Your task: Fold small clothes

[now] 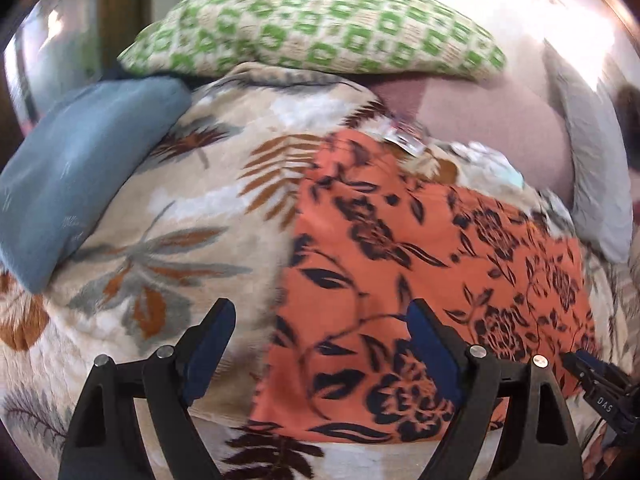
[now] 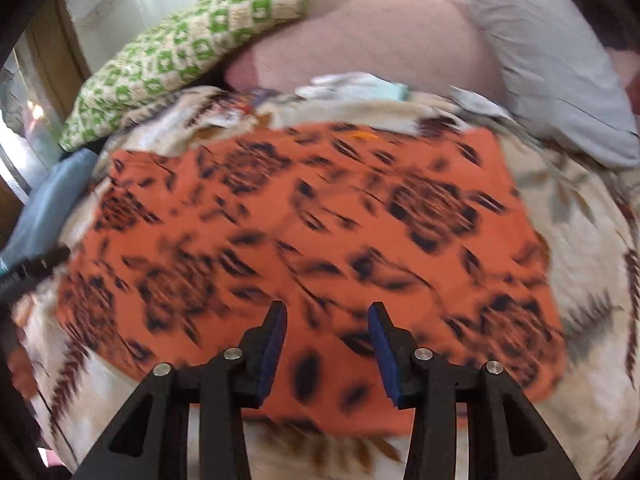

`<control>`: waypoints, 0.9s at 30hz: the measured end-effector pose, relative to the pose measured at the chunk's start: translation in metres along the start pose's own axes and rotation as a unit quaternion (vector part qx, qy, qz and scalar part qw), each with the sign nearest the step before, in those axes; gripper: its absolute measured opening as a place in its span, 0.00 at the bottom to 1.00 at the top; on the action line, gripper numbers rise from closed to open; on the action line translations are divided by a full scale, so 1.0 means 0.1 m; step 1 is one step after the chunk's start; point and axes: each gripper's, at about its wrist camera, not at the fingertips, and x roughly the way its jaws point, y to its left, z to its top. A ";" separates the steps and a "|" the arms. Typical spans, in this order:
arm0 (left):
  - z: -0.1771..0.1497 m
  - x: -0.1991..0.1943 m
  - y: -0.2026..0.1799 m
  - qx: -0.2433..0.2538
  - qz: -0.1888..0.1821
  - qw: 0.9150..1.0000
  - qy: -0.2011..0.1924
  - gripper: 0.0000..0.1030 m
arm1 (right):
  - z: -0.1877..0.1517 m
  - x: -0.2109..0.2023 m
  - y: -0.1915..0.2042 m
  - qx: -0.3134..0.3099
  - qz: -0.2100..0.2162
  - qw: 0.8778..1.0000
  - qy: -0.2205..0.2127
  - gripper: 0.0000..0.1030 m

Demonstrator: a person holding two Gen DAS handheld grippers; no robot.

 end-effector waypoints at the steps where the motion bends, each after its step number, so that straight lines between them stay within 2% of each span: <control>1: -0.03 0.00 -0.11 0.020 0.002 1.000 0.000 0.85 | -0.09 -0.03 -0.11 0.006 -0.009 1.000 0.002 0.45; 3: -0.12 0.04 -0.35 0.068 0.013 0.998 0.000 0.85 | -0.22 -0.06 -0.29 0.019 -0.030 0.999 -0.002 0.46; 5: -0.21 0.15 -0.54 0.109 0.041 0.993 0.011 0.86 | -0.31 0.07 -0.48 0.030 -0.050 0.998 0.009 0.46; 6: -0.26 0.24 -0.61 0.126 0.063 0.990 0.022 0.89 | -0.35 0.19 -0.57 0.041 -0.042 0.998 0.024 0.47; 8: -0.34 0.37 -0.68 0.153 0.098 0.983 0.019 0.95 | -0.38 0.21 -0.63 0.055 -0.021 0.998 0.008 0.51; 9: -0.35 0.39 -0.68 0.155 0.102 0.983 0.012 0.98 | -0.37 0.20 -0.64 0.055 -0.019 0.998 0.008 0.53; 13: -0.30 0.45 -0.56 0.115 0.076 0.990 0.021 1.00 | -0.33 0.19 -0.65 0.056 -0.009 0.998 0.016 0.63; 17: -0.36 0.46 -0.59 0.126 0.079 0.989 0.003 1.00 | -0.31 0.19 -0.64 0.051 -0.003 0.998 0.027 0.66; 23: -0.37 0.48 -0.58 0.115 0.071 0.991 0.003 1.00 | -0.30 0.24 -0.61 0.040 0.006 0.999 0.035 0.70; 27: -0.35 0.50 -0.56 0.113 0.069 0.991 0.001 1.00 | -0.31 0.26 -0.56 0.015 0.013 0.999 0.039 0.79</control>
